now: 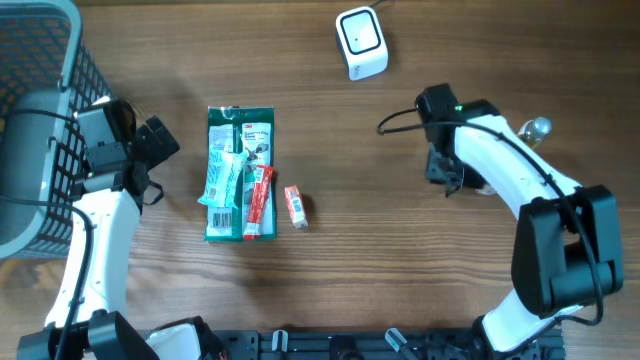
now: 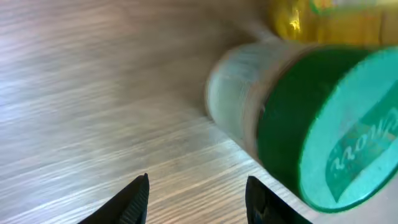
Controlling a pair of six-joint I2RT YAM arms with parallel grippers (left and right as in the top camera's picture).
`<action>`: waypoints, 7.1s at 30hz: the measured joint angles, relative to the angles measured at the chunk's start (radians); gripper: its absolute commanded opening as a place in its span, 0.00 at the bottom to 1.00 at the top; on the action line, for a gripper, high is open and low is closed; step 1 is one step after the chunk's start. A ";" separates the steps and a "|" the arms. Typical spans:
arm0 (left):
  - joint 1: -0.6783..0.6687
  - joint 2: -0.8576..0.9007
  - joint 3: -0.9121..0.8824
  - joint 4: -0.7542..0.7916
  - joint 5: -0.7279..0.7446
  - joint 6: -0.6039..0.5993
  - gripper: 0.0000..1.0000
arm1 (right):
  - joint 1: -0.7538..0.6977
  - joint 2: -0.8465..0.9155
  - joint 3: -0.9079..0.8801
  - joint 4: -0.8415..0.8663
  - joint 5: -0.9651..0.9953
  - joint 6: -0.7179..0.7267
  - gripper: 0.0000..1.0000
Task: Scan the item barcode
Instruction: 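Carry the jar right and set it down beside the yellow bottle, then move the right gripper left to the small orange carton, then lower the right gripper onto the orange carton and close, then lift the orange carton up to the white scanner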
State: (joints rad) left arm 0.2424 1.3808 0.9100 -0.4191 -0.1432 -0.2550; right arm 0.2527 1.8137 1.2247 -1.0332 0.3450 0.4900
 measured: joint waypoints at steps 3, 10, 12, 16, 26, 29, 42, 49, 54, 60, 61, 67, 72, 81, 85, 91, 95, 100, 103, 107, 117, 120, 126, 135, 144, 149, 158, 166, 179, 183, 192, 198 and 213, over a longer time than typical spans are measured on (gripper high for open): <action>0.000 0.000 0.000 0.001 0.000 0.000 1.00 | 0.020 0.000 0.145 -0.020 -0.272 -0.078 0.52; 0.000 0.000 0.000 0.001 0.000 0.000 1.00 | 0.244 -0.002 0.155 0.136 -0.561 -0.103 0.56; 0.000 0.000 0.000 0.001 0.000 0.000 1.00 | 0.315 -0.002 0.156 0.188 -0.582 -0.094 0.57; 0.000 0.000 0.000 0.000 0.000 0.000 1.00 | 0.458 -0.002 0.156 0.266 -0.539 -0.035 0.55; 0.000 0.000 0.000 0.001 0.000 0.000 1.00 | 0.640 0.032 0.105 0.387 -0.402 0.048 0.53; 0.000 0.000 0.000 0.001 0.000 0.000 1.00 | 0.644 0.064 0.105 0.388 -0.389 0.054 0.52; 0.000 0.000 0.000 0.001 0.000 0.000 1.00 | 0.643 0.116 0.104 0.382 -0.362 0.098 0.20; 0.000 0.000 0.000 0.001 0.000 0.000 1.00 | 0.532 0.061 0.107 0.161 -0.147 0.089 0.24; 0.000 0.000 0.000 0.001 0.000 0.000 1.00 | 0.525 0.058 0.107 0.222 -0.169 0.085 0.47; 0.000 0.000 0.000 0.001 0.000 0.000 1.00 | 0.525 0.058 0.107 0.246 -0.249 0.085 0.54; 0.000 0.000 0.000 0.001 0.000 0.000 1.00 | 0.525 0.058 0.107 0.245 -0.251 0.085 0.54; 0.000 0.000 0.000 0.001 0.000 0.000 1.00 | 0.392 0.058 0.107 0.218 -0.409 0.046 0.51; 0.000 0.000 0.000 0.001 0.000 0.000 1.00 | 0.309 0.058 0.107 0.216 -0.578 -0.025 0.51; 0.000 0.000 0.000 0.001 0.000 0.000 1.00 | 0.310 0.058 0.107 0.235 -0.600 -0.077 0.52; 0.000 0.000 0.000 0.001 0.000 0.000 1.00 | 0.310 0.058 0.107 0.238 -0.600 -0.077 0.52; 0.000 0.000 0.000 0.001 0.000 0.000 1.00 | 0.310 0.058 0.107 0.250 -0.600 -0.077 0.52; 0.000 0.000 0.000 0.001 0.000 0.000 1.00 | 0.310 0.058 0.023 0.350 -0.600 -0.077 0.52; 0.000 0.000 0.000 0.001 0.000 0.000 1.00 | 0.310 0.058 -0.043 0.405 -0.600 -0.068 0.47; 0.000 0.000 0.000 0.001 0.000 0.000 1.00 | 0.310 0.058 -0.044 0.409 -0.600 -0.053 0.43; 0.000 0.000 0.000 0.001 0.000 0.000 1.00 | 0.310 0.058 -0.044 0.412 -0.600 -0.034 0.34; 0.000 0.000 0.000 0.001 0.000 0.000 1.00 | 0.310 0.058 -0.044 0.395 -0.599 -0.031 0.30; 0.000 0.000 0.000 0.001 0.000 0.000 1.00 | 0.310 0.058 -0.044 0.395 -0.599 -0.031 0.30; 0.000 0.000 0.000 0.001 0.000 0.000 1.00 | 0.310 0.058 -0.044 0.395 -0.599 -0.032 0.29; 0.000 0.000 0.000 0.001 0.000 0.000 1.00 | 0.310 0.058 -0.044 0.404 -0.633 -0.100 0.29; 0.000 0.000 0.000 0.001 0.000 0.000 1.00 | 0.310 0.058 -0.045 0.415 -0.633 -0.103 0.29; 0.000 0.000 0.000 0.001 0.000 0.000 1.00 | 0.310 0.046 -0.180 0.607 -0.650 -0.095 0.19; 0.000 0.000 0.000 0.000 0.000 0.000 1.00 | 0.278 0.032 -0.188 0.629 -0.781 -0.124 0.04; 0.000 0.000 0.000 0.000 0.000 0.000 1.00 | -0.061 -0.108 -0.187 0.631 -1.733 -0.467 0.04; 0.000 0.000 0.000 0.001 0.000 0.000 1.00 | -0.126 -0.108 -0.187 0.652 -1.904 -0.431 0.04; 0.000 0.000 0.000 0.001 0.000 0.000 1.00 | -0.126 -0.108 -0.187 0.653 -1.904 -0.431 0.04; 0.000 0.000 0.000 0.001 0.000 0.000 1.00 | -0.126 -0.108 -0.187 0.653 -1.904 -0.431 0.04; 0.000 0.000 0.000 0.000 0.000 0.000 1.00 | -0.123 -0.109 -0.199 0.501 -1.292 -0.408 0.04; 0.000 0.000 0.000 0.001 0.000 0.000 1.00 | 0.148 -0.076 0.612 0.296 -0.216 -0.544 0.04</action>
State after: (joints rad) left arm 0.2424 1.3808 0.9100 -0.4183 -0.1432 -0.2550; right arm 0.4011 1.7382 1.8370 -0.7372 0.1291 -0.0536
